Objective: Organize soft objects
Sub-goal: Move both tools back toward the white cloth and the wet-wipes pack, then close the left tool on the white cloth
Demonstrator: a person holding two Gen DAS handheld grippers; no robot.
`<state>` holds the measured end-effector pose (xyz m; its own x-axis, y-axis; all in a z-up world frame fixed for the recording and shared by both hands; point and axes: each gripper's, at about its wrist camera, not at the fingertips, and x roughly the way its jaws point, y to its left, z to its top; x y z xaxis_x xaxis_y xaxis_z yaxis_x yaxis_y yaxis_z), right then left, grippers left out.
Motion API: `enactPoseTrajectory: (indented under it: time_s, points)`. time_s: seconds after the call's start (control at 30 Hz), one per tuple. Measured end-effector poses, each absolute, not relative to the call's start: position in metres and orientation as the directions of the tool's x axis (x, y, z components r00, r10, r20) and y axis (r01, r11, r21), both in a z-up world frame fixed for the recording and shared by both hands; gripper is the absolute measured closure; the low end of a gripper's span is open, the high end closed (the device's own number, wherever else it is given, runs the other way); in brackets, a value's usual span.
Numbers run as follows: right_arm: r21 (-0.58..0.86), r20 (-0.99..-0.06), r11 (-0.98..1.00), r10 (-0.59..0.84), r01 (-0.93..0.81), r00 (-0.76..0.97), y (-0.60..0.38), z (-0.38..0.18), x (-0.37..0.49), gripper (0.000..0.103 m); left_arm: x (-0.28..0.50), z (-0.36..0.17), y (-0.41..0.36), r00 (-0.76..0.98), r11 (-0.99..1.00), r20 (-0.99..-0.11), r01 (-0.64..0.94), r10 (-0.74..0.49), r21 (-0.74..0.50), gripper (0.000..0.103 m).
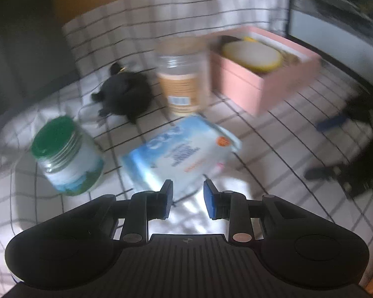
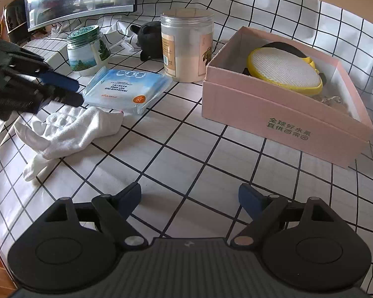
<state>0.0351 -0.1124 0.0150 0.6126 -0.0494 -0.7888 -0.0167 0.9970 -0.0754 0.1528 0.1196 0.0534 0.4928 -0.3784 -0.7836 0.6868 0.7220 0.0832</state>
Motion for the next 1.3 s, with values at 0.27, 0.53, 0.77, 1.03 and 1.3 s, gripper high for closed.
enactPoseTrajectory:
  time_s: [0.27,0.53,0.77,1.03,1.3]
  points:
    - [-0.074,-0.781,0.997,-0.043,-0.024,0.623,-0.114,0.013,0.028,0.016,0.176,0.044,0.137,0.332,0.752,-0.806,0.628,-0.490,-0.198,0.070]
    - [-0.075,-0.780,0.997,-0.041,-0.028,0.624,-0.114,0.013,0.027,0.014,0.121,0.039,0.108,0.323,0.631,-0.842,0.775,-0.433,-0.027,0.070]
    - [-0.075,-0.774,0.997,-0.041,-0.027,0.632,-0.113,0.013,0.026,0.012,0.108,0.030,0.098,0.470,0.599,-0.806,0.779,-0.359,0.188,0.046]
    - [-0.073,-0.788,0.997,-0.038,-0.033,0.615,-0.110,0.009,0.019,0.000,0.133,0.025,0.118,0.417,0.707,-0.823,0.707,-0.386,0.027,0.030]
    - [-0.042,-0.744,0.991,0.052,-0.125,0.666,-0.089,0.038,0.045,0.030,0.114,0.027,0.133,0.475,0.795,-0.775,0.604,-0.417,-0.058,0.089]
